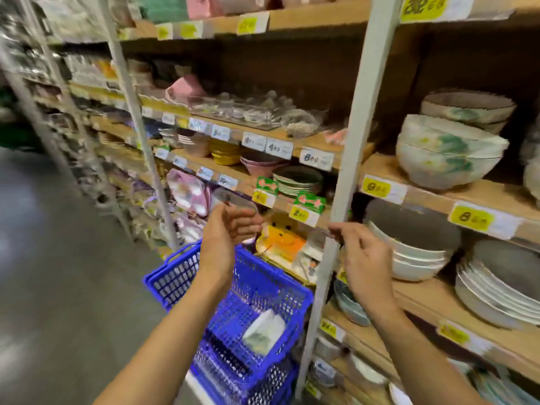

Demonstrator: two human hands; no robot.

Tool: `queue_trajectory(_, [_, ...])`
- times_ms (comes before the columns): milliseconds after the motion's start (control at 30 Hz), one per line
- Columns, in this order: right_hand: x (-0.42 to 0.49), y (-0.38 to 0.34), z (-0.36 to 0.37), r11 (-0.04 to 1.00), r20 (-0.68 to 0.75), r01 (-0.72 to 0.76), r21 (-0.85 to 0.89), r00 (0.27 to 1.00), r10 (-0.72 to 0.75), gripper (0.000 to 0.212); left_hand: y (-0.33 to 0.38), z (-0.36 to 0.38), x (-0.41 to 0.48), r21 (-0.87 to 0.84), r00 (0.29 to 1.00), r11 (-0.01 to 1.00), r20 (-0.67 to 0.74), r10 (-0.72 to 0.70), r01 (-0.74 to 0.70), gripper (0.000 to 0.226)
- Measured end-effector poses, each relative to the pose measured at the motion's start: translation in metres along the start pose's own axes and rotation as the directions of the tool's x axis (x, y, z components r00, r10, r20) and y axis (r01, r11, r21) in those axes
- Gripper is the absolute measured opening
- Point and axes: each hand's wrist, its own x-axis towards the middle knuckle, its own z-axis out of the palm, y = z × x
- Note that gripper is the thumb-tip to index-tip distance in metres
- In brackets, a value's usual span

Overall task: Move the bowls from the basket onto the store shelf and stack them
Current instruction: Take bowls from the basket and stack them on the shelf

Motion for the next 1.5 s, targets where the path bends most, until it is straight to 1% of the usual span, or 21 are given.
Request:
queue_trajectory(67, [-0.009, 0.024, 0.034, 0.99, 0.111, -0.132, -0.039, 0.985, 0.136, 0.03, -0.017, -0.034, 0.009, 0.025, 0.994, 0.995, -0.057, -0.095, 0.097, 0.059])
queue_trajectory(133, [-0.013, 0.049, 0.062, 0.965, 0.206, -0.241, -0.099, 0.944, 0.257, 0.032, -0.036, -0.061, 0.017, 0.06, 0.975, 0.979, -0.115, -0.189, 0.197, 0.06])
queue_trajectory(233, [-0.012, 0.086, 0.095, 0.925, 0.282, -0.32, -0.205, 0.886, 0.369, 0.026, -0.069, -0.09, 0.026, 0.116, 0.933, 0.941, -0.215, -0.288, 0.318, 0.055])
queue_trajectory(300, [-0.008, 0.111, 0.114, 0.88, 0.312, -0.371, -0.297, 0.833, 0.457, 0.028, -0.094, -0.103, 0.032, 0.113, 0.893, 0.909, -0.271, -0.359, 0.4, 0.051])
queue_trajectory(367, [-0.004, 0.137, 0.131, 0.825, 0.343, -0.386, -0.413, 0.773, 0.533, 0.03, -0.12, -0.112, 0.038, 0.095, 0.845, 0.872, -0.318, -0.43, 0.48, 0.045])
queue_trajectory(433, [0.0, 0.161, 0.147, 0.775, 0.385, -0.354, -0.523, 0.713, 0.585, 0.031, -0.146, -0.12, 0.044, 0.057, 0.789, 0.834, -0.363, -0.495, 0.549, 0.039])
queue_trajectory(500, [0.003, 0.185, 0.165, 0.739, 0.428, -0.346, -0.579, 0.642, 0.636, 0.033, -0.173, -0.127, 0.051, 0.033, 0.734, 0.795, -0.409, -0.542, 0.606, 0.034])
queue_trajectory(567, [0.008, 0.212, 0.185, 0.707, 0.449, -0.376, -0.599, 0.574, 0.685, 0.037, -0.201, -0.131, 0.06, -0.025, 0.675, 0.767, -0.456, -0.58, 0.641, 0.033])
queue_trajectory(667, [0.014, 0.253, 0.217, 0.63, 0.489, -0.315, -0.71, 0.423, 0.763, 0.032, -0.247, -0.129, 0.074, -0.168, 0.55, 0.694, -0.493, -0.674, 0.7, 0.037])
queue_trajectory(733, [0.014, 0.282, 0.235, 0.576, 0.493, -0.242, -0.781, 0.327, 0.806, 0.029, -0.275, -0.123, 0.083, -0.255, 0.392, 0.606, -0.566, -0.725, 0.753, 0.051])
queue_trajectory(800, [0.01, 0.313, 0.25, 0.526, 0.466, -0.189, -0.829, 0.286, 0.837, 0.033, -0.309, -0.117, 0.09, -0.337, 0.242, 0.532, -0.62, -0.747, 0.777, 0.052])
queue_trajectory(867, [0.002, 0.34, 0.261, 0.482, 0.435, -0.178, -0.858, 0.246, 0.866, 0.033, -0.341, -0.113, 0.095, -0.401, 0.153, 0.503, -0.645, -0.748, 0.766, 0.047])
queue_trajectory(900, [-0.005, 0.354, 0.265, 0.466, 0.426, -0.158, -0.87, 0.235, 0.874, 0.029, -0.355, -0.112, 0.097, -0.412, 0.122, 0.49, -0.657, -0.744, 0.768, 0.045])
queue_trajectory(967, [-0.018, 0.378, 0.272, 0.445, 0.415, -0.084, -0.892, 0.239, 0.878, 0.022, -0.385, -0.111, 0.098, -0.411, 0.087, 0.449, -0.653, -0.752, 0.793, 0.043])
queue_trajectory(1033, [-0.029, 0.397, 0.277, 0.441, 0.434, 0.025, -0.897, 0.232, 0.871, 0.027, -0.411, -0.111, 0.096, -0.438, 0.082, 0.406, -0.592, -0.802, 0.802, 0.042])
queue_trajectory(1067, [-0.031, 0.405, 0.279, 0.437, 0.446, 0.09, -0.895, 0.242, 0.862, 0.029, -0.424, -0.112, 0.095, -0.432, 0.089, 0.381, -0.558, -0.825, 0.817, 0.042])
queue_trajectory(1133, [-0.034, 0.415, 0.284, 0.398, 0.416, 0.121, -0.909, 0.259, 0.871, 0.03, -0.444, -0.114, 0.093, -0.41, 0.086, 0.335, -0.517, -0.852, 0.848, 0.041])
queue_trajectory(1200, [-0.037, 0.421, 0.287, 0.363, 0.386, 0.131, -0.922, 0.282, 0.878, 0.032, -0.454, -0.114, 0.092, -0.367, 0.084, 0.318, -0.532, -0.843, 0.874, 0.039])
queue_trajectory(1300, [-0.039, 0.426, 0.289, 0.332, 0.353, 0.121, -0.936, 0.287, 0.89, 0.033, -0.461, -0.113, 0.093, -0.289, 0.097, 0.356, -0.639, -0.763, 0.889, 0.04])
queue_trajectory(1400, [-0.035, 0.422, 0.288, 0.33, 0.347, 0.109, -0.938, 0.308, 0.886, 0.032, -0.456, -0.113, 0.098, -0.32, 0.105, 0.423, -0.68, -0.725, 0.848, 0.047])
queue_trajectory(1500, [-0.024, 0.405, 0.29, 0.344, 0.357, 0.1, -0.933, 0.358, 0.863, 0.031, -0.439, -0.118, 0.11, -0.313, 0.129, 0.474, -0.71, -0.692, 0.823, 0.059])
